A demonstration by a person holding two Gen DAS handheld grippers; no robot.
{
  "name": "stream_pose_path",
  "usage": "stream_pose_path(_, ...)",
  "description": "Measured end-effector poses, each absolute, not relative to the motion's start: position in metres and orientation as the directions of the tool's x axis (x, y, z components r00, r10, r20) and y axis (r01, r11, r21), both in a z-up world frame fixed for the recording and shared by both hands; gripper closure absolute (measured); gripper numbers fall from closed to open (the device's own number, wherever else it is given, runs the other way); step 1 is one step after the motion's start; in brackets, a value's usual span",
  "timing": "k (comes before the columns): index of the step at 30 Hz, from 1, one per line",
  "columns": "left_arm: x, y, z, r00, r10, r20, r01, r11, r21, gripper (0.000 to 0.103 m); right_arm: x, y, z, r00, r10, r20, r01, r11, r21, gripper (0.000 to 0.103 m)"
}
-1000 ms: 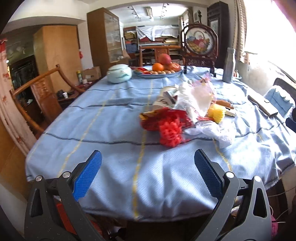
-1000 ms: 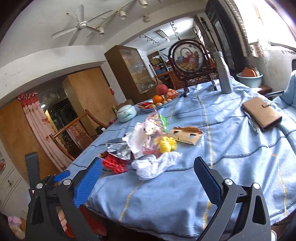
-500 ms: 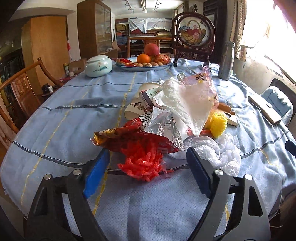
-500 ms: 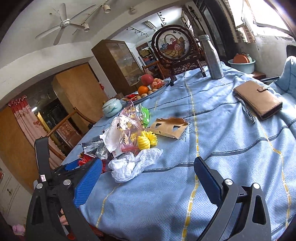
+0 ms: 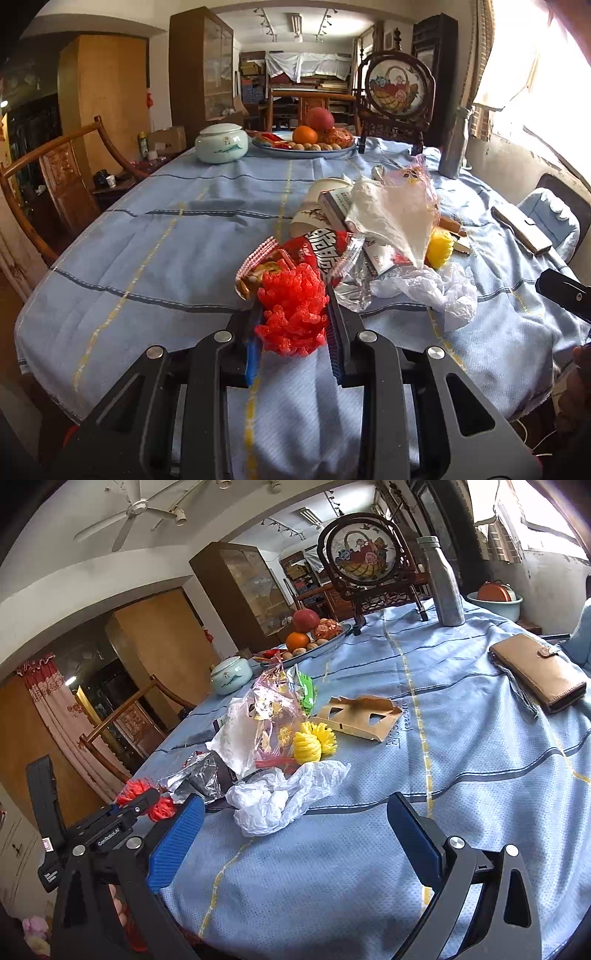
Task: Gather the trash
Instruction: 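Grasp the red mesh net with the left tool while the right tool grasps white plastic bag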
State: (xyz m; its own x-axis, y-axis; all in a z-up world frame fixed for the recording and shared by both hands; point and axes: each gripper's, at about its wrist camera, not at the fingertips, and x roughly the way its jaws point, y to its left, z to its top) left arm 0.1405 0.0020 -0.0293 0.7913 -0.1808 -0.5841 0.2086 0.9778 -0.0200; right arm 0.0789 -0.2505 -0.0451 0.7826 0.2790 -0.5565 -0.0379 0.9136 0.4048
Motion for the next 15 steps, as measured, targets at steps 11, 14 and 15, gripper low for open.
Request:
stream_pose_path(11, 0.127, 0.05, -0.039, 0.798, -0.136, -0.588, 0.13, 0.99, -0.052, 0.072, 0.114, -0.207, -0.065, 0.696, 0.254, -0.671, -0.03, 0.945, 0.326, 0.014)
stream_pose_path(14, 0.125, 0.054, -0.038, 0.809, -0.126, -0.574, 0.124, 0.991, -0.043, 0.072, 0.128, -0.2, -0.074, 0.655, 0.261, -0.71, -0.027, 0.946, 0.323, 0.025)
stream_pose_path(15, 0.125, 0.055, -0.037, 0.811, -0.128, -0.571, 0.125, 0.991, -0.045, 0.072, 0.133, -0.198, -0.077, 0.641, 0.264, -0.72, -0.023, 0.945, 0.326, 0.032)
